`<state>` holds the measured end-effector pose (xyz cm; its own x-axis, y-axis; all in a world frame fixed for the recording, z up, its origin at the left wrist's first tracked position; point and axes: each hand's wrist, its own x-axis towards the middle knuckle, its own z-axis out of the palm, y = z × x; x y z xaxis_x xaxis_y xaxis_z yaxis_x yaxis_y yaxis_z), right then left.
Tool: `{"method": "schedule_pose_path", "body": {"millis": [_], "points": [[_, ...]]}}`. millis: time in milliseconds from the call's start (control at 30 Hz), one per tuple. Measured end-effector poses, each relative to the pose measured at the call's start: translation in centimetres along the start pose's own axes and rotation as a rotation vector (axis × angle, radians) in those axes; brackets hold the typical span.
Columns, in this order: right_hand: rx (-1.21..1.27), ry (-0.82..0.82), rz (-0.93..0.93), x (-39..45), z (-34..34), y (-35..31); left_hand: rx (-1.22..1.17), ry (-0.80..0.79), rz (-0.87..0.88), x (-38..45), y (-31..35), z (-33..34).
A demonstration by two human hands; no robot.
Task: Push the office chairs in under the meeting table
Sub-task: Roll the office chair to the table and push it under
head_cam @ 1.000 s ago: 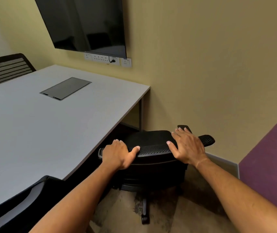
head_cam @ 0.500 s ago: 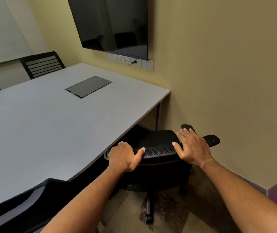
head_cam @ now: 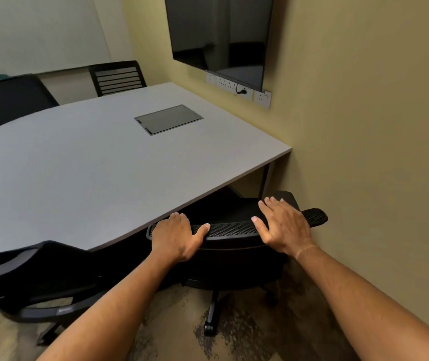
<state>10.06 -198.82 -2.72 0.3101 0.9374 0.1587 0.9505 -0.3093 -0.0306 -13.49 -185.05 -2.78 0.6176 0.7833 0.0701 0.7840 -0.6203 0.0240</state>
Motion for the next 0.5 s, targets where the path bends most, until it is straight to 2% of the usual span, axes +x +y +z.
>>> {"method": "schedule_pose_path", "body": {"millis": [500], "points": [[0.005, 0.091, -0.155, 4.6, 0.5, 6.8, 0.055, -0.02, -0.138, 2.6, 6.1, -0.5]]}}
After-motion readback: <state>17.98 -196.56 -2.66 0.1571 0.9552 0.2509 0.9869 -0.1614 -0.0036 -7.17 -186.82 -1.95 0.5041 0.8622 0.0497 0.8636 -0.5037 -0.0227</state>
